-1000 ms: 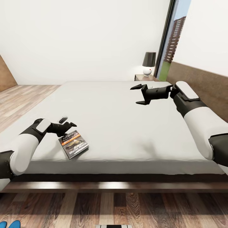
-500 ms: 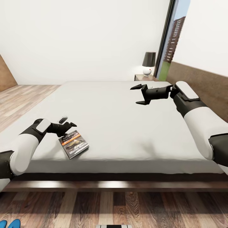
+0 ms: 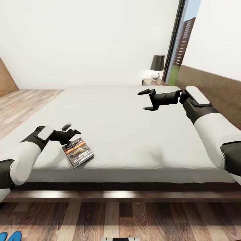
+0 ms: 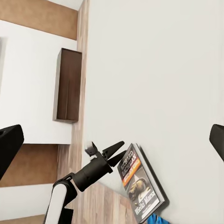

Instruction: In the bedroom, move the book from the bed onto either nightstand, and place the two sandals side by side next to the bed.

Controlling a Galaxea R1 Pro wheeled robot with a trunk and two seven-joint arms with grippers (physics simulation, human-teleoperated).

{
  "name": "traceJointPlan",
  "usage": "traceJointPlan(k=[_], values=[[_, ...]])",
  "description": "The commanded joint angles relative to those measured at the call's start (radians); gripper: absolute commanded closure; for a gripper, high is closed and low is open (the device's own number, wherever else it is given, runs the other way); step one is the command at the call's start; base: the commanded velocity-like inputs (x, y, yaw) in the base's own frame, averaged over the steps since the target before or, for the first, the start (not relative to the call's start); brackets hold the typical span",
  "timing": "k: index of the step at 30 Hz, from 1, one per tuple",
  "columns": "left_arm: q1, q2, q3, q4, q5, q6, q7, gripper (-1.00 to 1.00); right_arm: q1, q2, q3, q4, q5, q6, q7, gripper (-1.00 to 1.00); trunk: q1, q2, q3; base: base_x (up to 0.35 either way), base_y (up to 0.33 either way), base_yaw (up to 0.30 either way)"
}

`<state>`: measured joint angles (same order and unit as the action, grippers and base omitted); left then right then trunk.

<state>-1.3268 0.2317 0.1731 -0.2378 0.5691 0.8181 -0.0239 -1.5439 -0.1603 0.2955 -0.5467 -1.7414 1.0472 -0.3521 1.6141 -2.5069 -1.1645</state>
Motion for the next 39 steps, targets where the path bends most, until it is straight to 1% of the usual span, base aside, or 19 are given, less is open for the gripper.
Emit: traceJointPlan(k=[1,9,39], values=[[0.0,0.001,0.0,0.0,-0.02,0.006,0.001,-1.0,-0.001,0.0,0.005,-0.001,-0.009,0.0,-0.006,-1.0,0.0,0.0,-0.001,-0.001,-0.001,0.0],[0.0,0.003,0.0,0.001,-0.02,0.006,0.0,-1.0,-0.001,0.008,0.005,-0.001,-0.009,0.0,-0.007,-1.0,0.0,0.0,-0.001,0.0,0.0,0.0],[0.0,0.002,0.0,0.001,-0.02,0.006,0.0,-1.0,-0.001,0.01,0.004,-0.001,-0.007,0.0,-0.007,-1.0,0.0,0.0,-0.001,-0.025,0.0,0.0]])
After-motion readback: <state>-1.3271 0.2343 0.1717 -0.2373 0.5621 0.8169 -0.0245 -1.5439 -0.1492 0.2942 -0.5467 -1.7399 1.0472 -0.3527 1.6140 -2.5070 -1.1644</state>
